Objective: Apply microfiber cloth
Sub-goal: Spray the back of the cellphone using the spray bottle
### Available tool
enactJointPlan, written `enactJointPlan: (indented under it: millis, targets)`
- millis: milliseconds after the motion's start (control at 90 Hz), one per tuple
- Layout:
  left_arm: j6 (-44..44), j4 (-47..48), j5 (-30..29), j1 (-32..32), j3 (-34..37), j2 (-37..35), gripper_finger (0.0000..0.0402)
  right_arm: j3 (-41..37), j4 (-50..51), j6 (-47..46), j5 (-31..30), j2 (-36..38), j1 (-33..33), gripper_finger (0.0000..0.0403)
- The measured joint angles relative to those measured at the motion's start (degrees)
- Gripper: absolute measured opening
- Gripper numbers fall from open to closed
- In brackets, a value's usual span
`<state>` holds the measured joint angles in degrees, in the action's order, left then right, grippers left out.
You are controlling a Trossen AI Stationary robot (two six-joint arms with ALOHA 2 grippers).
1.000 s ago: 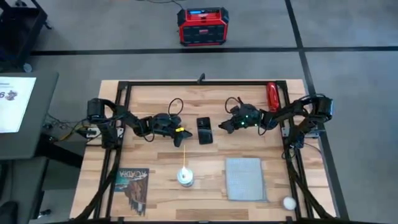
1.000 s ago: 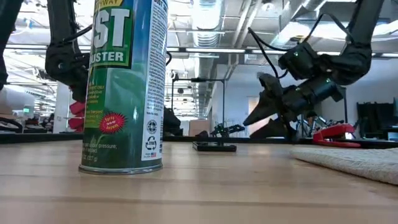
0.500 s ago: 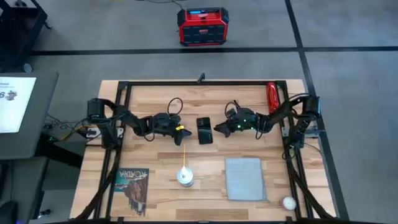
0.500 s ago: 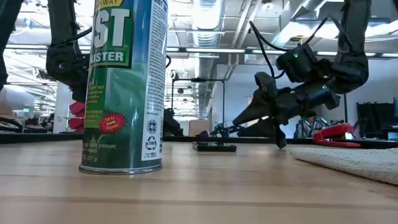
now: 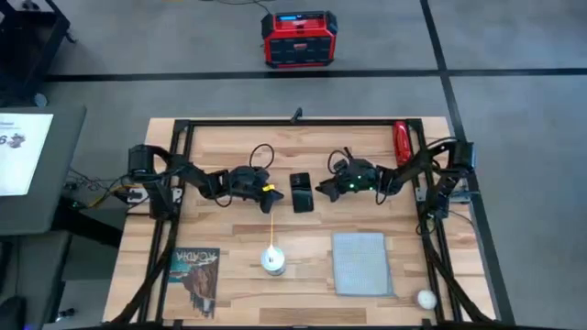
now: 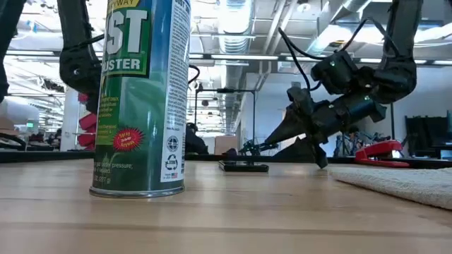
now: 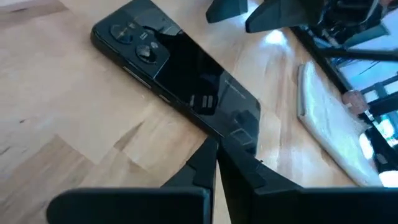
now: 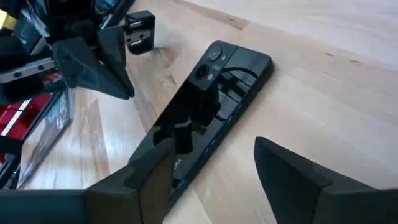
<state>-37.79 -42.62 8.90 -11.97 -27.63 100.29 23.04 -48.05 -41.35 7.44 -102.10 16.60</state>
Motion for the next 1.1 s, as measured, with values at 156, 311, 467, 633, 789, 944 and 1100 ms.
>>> enactJointPlan:
  millis: [156, 311, 467, 633, 789, 944, 1100]
  targets:
    - [-1.6, 1.3, -1.4, -1.0, -0.6, 0.0, 0.0, 1.8, 4.8, 0.4, -0.7, 0.0, -1.4, 0.0219]
    - [-4.4, 2.6, -0.3, -3.4, -0.7, -0.1, 0.0, 3.8, 7.6, 0.0, -1.3, -0.2, -4.3, 0.0217]
    - [-6.9, 3.1, 3.4, -5.4, -0.7, -0.1, 0.0, 5.4, 11.7, -0.5, -3.0, -0.2, -5.7, 0.0204]
    - [-9.4, 4.3, 6.0, -6.2, -0.7, -0.1, 0.0, 5.5, 12.5, -0.5, -3.1, -0.1, -5.7, 0.0197]
    - [-11.4, 5.5, 8.5, -6.1, -0.7, -0.1, 0.0, 5.5, 12.5, -0.4, -3.1, -0.1, -5.7, 0.0202]
    - [-11.5, 5.9, 8.8, -6.1, -0.7, 0.0, 0.0, 5.3, 11.9, 0.6, -3.1, -0.1, -5.7, 0.0201]
    - [-2.8, 8.3, 4.7, -5.5, -0.7, 0.4, 0.0, 5.3, 11.8, 0.7, -3.1, -0.1, -5.5, 0.0196]
